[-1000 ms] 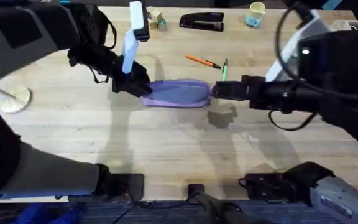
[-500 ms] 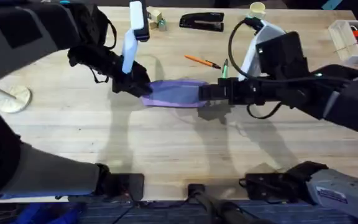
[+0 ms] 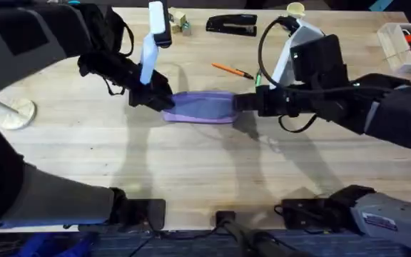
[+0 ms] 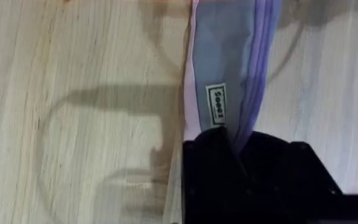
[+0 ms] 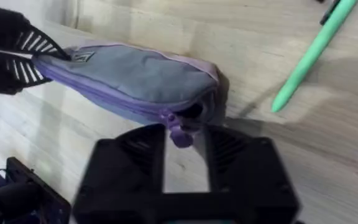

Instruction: Unzip the bag, pick up the pens from the table one at a time and place them inside, then zip the bag closed.

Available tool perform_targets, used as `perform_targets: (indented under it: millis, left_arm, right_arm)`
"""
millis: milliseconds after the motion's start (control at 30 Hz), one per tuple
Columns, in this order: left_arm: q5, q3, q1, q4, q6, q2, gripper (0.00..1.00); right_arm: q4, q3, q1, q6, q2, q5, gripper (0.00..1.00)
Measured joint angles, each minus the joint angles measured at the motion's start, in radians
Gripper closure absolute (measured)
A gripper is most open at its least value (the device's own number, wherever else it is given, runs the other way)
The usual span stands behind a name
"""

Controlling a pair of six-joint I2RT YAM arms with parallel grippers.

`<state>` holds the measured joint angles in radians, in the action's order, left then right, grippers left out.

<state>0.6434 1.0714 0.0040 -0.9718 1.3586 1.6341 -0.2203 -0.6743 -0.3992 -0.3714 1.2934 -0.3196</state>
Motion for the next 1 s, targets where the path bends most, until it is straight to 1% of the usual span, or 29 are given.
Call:
perform_targets:
  millis: [67,100,133,200,400,633,767,1000]
  left_arm:
    - [0.0,0.0,0.0,0.0,0.0,0.0,0.958]
    - [0.0,0.0,0.0,0.0,0.0,0.0,0.958]
    - [0.0,0.0,0.0,0.0,0.0,0.0,0.958]
    - [0.0,0.0,0.0,0.0,0.0,0.0,0.958]
    - [0.0,0.0,0.0,0.0,0.0,0.0,0.958]
    - [-0.001,0.0,0.0,0.0,0.0,0.0,0.958]
    - [-0.001,0.0,0.001,-0.002,0.0,0.0,0.958]
    - [0.0,0.0,0.001,-0.005,0.0,0.0,0.959]
  right_arm:
    - [0.001,0.0,0.0,0.0,0.0,-0.004,0.814]
    - [0.001,0.0,-0.001,-0.002,0.0,-0.007,0.919]
    - [0.0,0.0,-0.002,-0.002,0.0,-0.007,0.953]
    - [0.0,0.0,-0.002,-0.002,0.0,-0.007,0.967]
    - [-0.011,-0.01,-0.002,0.015,-0.006,-0.006,0.968]
    - [-0.02,-0.073,-0.002,0.045,-0.061,0.005,0.969]
    - [-0.034,-0.092,-0.008,0.052,-0.064,0.009,0.97]
    - [-0.04,-0.092,-0.046,0.074,-0.064,0.017,0.97]
